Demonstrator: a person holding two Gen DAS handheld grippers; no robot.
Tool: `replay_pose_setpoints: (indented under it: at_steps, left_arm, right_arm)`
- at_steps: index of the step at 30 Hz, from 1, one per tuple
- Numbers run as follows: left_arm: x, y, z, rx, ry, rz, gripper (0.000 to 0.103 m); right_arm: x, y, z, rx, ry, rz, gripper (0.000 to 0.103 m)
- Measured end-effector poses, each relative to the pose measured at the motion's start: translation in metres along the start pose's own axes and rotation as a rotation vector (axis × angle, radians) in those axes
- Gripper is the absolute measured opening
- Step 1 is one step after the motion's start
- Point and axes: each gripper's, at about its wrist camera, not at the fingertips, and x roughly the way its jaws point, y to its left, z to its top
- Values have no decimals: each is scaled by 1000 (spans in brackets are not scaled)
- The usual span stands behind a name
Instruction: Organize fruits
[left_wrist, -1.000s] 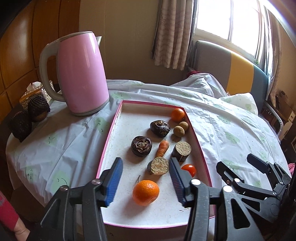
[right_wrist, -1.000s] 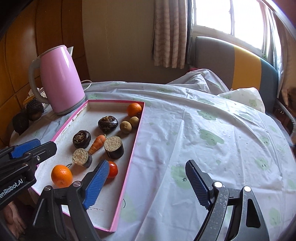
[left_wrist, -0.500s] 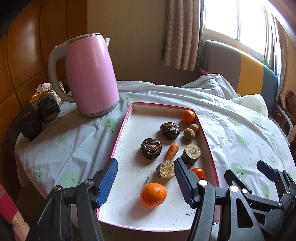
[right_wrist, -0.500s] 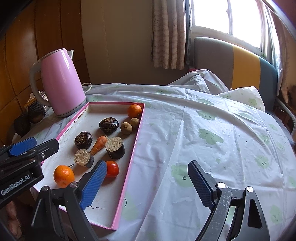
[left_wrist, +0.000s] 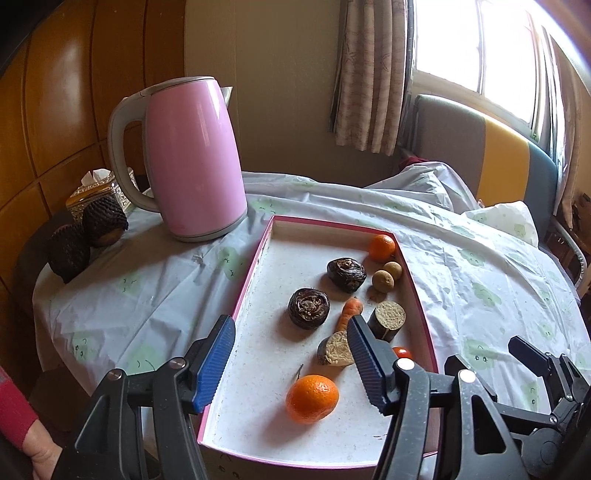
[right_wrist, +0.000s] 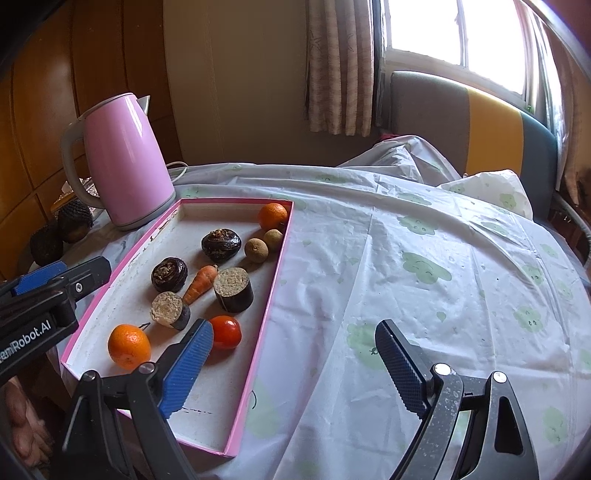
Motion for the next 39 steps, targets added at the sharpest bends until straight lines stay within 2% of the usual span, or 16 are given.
replay_pose_setpoints:
  at_steps: [10,15,39]
  left_arm:
    - [-6,0,0,10,-19,7,63]
    - [-11,-1,0,21,-41,10,60]
    - [-13,3,0,5,-32,-1,59]
  right_arm:
    - [-2,2,0,-3,-5,5,90]
    - [-3,5,-1,-11,-7,9,90]
    - [-4,10,-1,-32,-9,12,90]
